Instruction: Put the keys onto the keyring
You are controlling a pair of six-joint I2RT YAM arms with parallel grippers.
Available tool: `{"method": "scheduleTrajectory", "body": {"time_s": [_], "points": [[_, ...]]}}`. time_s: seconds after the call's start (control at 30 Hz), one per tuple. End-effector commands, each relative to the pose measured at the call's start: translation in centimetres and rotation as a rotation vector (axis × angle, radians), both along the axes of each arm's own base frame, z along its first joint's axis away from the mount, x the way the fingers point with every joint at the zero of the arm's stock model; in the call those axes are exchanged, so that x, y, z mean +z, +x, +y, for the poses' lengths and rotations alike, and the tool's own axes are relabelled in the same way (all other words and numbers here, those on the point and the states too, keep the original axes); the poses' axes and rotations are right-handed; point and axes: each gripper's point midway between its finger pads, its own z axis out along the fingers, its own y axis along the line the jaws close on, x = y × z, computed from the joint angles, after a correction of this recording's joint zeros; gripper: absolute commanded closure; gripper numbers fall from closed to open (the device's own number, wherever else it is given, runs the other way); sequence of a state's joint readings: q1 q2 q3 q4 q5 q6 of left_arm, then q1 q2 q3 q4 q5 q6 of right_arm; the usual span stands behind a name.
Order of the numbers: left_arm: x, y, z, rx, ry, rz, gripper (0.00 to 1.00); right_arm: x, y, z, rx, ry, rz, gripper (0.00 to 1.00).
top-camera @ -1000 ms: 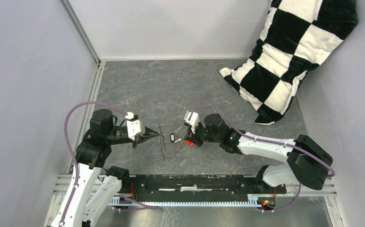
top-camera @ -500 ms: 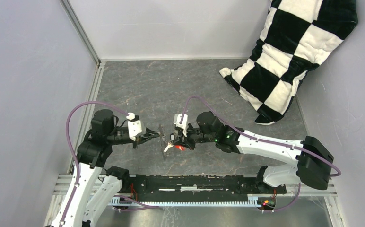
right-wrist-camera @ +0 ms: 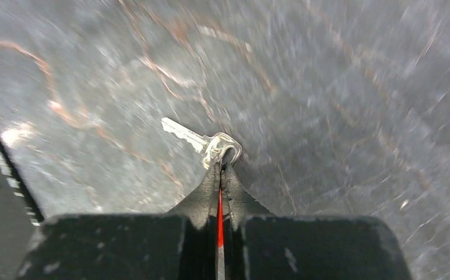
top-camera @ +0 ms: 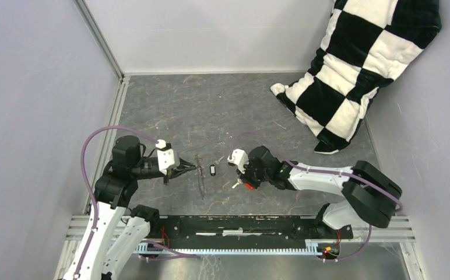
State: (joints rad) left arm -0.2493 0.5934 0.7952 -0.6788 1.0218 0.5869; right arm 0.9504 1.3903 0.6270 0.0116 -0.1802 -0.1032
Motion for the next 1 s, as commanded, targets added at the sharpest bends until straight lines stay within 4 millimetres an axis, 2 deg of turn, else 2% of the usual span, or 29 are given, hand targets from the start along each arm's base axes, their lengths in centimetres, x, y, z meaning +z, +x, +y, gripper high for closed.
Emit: {"method": "scheduleTrajectory", "body": {"time_s": [0.0,0.17,0.27,0.37,0.43,0.67,0.8,0.97], "points": [[1.5,0.1,0.0,-0.013,-0.005,-0.091,0.98,-1.5,2.3,-0.3,-0.041,-0.008,-0.055,1.00],[1.6,0.1,0.0,-0.009,-0.005,-0.092,0.98,-2.9,3.2,-0.8,-0.061,-0.042,-0.052,0.98],[1.6,0.0,0.0,-0.010,-0.006,-0.097,0.98,-3.1,3.4,-1.0,-0.080,-0.046,-0.042,0.79],[1.7,0.0,0.1,-0.011,-0.006,-0.104,0.98,-2.3,3.4,-0.8,-0.080,-0.021,-0.039,0.61],[1.8,-0.1,0.0,-0.013,-0.007,-0.106,0.98,-1.4,3.5,-0.5,-0.080,0.007,-0.046,0.55],[2.1,-0.2,0.1,-0.012,-0.011,-0.116,0.98,0.8,3.9,-0.8,-0.114,0.126,0.009,0.48],[2.1,-0.2,0.1,-0.010,-0.010,-0.118,0.98,1.5,3.5,-0.8,-0.119,0.204,0.053,0.49],[2.0,-0.1,0.1,-0.010,-0.008,-0.114,0.98,1.0,2.8,-0.4,-0.081,0.218,0.083,0.55]]}}
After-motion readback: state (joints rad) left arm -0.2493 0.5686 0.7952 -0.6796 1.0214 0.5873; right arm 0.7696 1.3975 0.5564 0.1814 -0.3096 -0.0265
